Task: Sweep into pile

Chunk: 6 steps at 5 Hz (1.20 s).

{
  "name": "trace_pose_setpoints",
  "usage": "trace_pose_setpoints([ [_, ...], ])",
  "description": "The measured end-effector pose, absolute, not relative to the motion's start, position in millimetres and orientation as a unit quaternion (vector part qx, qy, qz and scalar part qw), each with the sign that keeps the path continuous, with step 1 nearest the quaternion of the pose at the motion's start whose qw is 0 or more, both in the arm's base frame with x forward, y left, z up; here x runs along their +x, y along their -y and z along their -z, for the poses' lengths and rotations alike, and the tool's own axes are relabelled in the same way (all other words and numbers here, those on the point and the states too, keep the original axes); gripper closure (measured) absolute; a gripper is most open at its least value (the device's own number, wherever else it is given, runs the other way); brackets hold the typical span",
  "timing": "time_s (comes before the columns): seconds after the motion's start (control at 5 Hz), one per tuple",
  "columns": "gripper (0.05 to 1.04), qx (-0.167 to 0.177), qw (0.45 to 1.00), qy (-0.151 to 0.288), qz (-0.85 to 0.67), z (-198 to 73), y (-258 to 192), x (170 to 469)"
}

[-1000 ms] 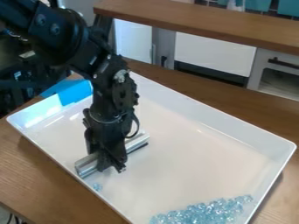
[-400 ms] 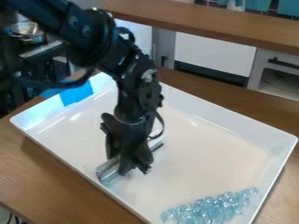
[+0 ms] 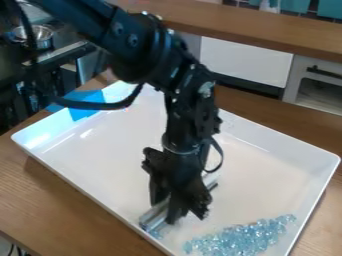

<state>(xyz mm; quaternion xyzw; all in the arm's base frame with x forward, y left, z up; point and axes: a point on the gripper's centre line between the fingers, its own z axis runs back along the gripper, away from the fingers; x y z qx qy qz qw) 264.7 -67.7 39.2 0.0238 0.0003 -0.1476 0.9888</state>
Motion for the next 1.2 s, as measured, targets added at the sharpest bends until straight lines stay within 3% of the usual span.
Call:
trace_pose_setpoints([
  [0.4, 0.713, -0.021, 0.990, -0.021, 0.134, -39, 97, 266],
  [0.6, 0.713, -0.043, 0.990, -0.023, 0.133, -41, 90, 269],
  [1.0, 0.713, -0.098, 0.992, 0.025, 0.075, -111, 11, 296],
  [1.2, 0.713, -0.099, 0.992, 0.047, 0.062, -133, -37, 303],
])
